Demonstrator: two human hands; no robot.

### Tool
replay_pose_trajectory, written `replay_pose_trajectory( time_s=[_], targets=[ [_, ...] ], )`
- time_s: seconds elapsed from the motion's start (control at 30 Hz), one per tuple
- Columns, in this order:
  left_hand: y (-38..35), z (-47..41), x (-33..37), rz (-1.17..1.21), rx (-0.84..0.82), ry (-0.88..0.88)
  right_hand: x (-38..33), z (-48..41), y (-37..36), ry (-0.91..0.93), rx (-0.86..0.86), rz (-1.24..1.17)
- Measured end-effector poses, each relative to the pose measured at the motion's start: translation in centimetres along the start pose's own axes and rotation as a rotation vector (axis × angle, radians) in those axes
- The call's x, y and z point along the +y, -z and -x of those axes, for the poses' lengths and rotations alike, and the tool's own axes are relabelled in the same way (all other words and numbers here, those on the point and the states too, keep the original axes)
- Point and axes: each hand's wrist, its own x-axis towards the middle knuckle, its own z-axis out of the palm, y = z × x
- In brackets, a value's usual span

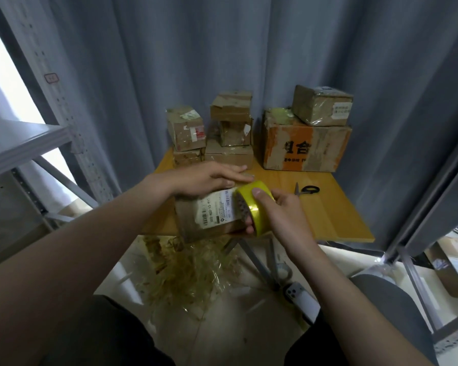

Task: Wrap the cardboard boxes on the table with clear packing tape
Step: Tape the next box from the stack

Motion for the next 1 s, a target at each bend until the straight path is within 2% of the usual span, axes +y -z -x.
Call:
replay_pose_trajectory(
  time_s=[0.1, 0.2, 0.27, 0.33, 0.43, 0.53, 0.8, 1.0],
  targets=[
    [0.7, -0.2, -0.7, 0.108, 0.069, 0.045, -0.1, 0.4, 0.0, 0.098, -0.033, 0.012],
    [1.1, -0.5, -1.9, 0.222, 0.219, 0.177, -0.5, -1.4, -0.7, 0.140, -0.020, 0.032],
    [1.2, -0.8, -2.4, 0.052, 0.360, 0.298, -1.0, -3.3, -1.1, 0.176, 0.013, 0.054],
    [0.8, -0.7, -2.3, -0.117, 0.402, 0.360, -1.6, -5.2, -1.8, 0.202, 0.050, 0.085],
    [-0.4, -0.7, -2.3, -0.152, 0.216, 0.374, -1.7, -8.3, -2.6, 0.230, 0.088, 0.149],
    [-1.5, -1.0, -3.3, -0.257, -0.009, 0.483, -1.4, -10.9, -3.1, 0.199, 0.082, 0.149],
    [-3.3, -2.7, -5.4, -0.181, 0.054, 0.533, 1.8, -13.4, -3.5, 0.179, 0.140, 0.057],
    [-3.6, -2.5, -5.1, -0.172, 0.086, 0.543, -1.5, -13.0, -4.1, 0.125, 0.099, 0.199]
  ],
)
